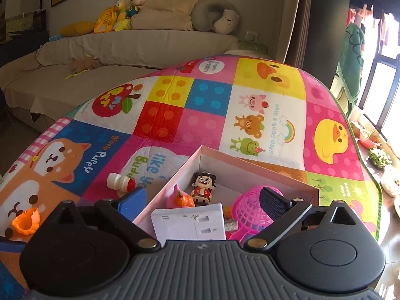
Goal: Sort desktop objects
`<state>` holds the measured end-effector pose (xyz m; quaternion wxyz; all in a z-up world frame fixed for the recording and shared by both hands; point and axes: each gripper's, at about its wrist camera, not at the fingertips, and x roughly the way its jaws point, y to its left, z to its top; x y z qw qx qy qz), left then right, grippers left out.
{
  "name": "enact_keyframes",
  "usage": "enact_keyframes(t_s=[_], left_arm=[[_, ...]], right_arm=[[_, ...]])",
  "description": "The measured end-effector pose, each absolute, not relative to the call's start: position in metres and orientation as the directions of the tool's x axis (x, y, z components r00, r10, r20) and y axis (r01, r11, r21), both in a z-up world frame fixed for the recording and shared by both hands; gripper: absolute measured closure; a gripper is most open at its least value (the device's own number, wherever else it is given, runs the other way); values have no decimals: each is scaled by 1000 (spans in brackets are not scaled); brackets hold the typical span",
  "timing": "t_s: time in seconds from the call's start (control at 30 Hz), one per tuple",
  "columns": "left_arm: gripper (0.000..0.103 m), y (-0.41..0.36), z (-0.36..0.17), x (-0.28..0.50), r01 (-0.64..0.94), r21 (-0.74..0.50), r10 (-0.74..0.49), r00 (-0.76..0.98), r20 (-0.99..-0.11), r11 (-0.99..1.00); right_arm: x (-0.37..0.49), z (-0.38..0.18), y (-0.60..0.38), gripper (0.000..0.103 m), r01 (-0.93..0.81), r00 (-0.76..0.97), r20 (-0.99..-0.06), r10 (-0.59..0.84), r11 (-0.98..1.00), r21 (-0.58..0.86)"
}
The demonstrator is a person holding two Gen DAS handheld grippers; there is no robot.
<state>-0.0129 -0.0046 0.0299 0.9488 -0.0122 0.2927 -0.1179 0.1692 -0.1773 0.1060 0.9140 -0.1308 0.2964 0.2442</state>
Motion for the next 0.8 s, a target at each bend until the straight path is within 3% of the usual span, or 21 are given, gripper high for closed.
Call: enact_keyframes(t_s=[0.2, 0.3, 0.4, 0.63, 0.73, 0.8], left_arm=[[2, 10, 34, -14, 123, -69, -141, 846, -515, 990], [1, 24, 35, -15, 72, -68, -97, 858, -504, 995], [1, 38, 32, -13, 7, -73, -44, 857, -513, 997], [1, 59, 28, -17, -41, -98, -16, 855, -519, 994], [1, 65, 24, -17, -55, -112, -13, 847, -532, 992], [1, 69, 22, -15, -66, -128, -14, 839, -544, 990]], right_arm=[[161, 121, -145, 9, -548, 683, -607, 406, 834, -60], [173, 117, -110, 24, -588, 582, -677, 451, 808, 33], [196, 97, -76, 25, -578, 476, -756, 450, 808, 117], [227, 44, -20, 40, -512, 433, -851, 297, 858, 39], [228, 31, -11, 59, -532, 400, -879, 261, 847, 10], [221, 31, -11, 60, -543, 406, -874, 266, 840, 4]])
